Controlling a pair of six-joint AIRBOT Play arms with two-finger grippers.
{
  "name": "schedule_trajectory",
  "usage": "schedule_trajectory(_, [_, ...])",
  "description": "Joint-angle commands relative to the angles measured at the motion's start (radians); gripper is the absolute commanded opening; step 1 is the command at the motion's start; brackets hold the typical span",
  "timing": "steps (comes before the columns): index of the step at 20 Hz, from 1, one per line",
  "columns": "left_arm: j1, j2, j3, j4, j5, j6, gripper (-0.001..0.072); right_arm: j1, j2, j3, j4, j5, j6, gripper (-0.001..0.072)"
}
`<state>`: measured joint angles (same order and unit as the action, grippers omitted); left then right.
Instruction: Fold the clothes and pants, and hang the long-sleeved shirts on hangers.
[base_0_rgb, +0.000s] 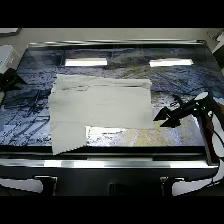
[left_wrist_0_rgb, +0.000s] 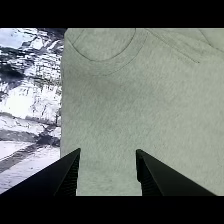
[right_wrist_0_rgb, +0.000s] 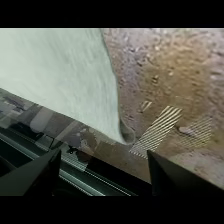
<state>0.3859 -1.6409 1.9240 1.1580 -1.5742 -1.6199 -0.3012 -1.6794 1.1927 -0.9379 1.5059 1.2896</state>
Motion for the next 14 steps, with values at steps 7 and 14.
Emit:
schedule_trajectory(7, [-0.002,0.003,-0.001,0.001,-0.008,-0.005,0.0392,0.008,0.019,-0.113,0.089,-0.134,-0.049,0.0534])
schedule_trajectory(14, [0.002,0.003,-0.001,0.005,-0.008,-0.004,0.0392,0.121,0.019,-0.113,0.029,-0.183,-0.015,0.037])
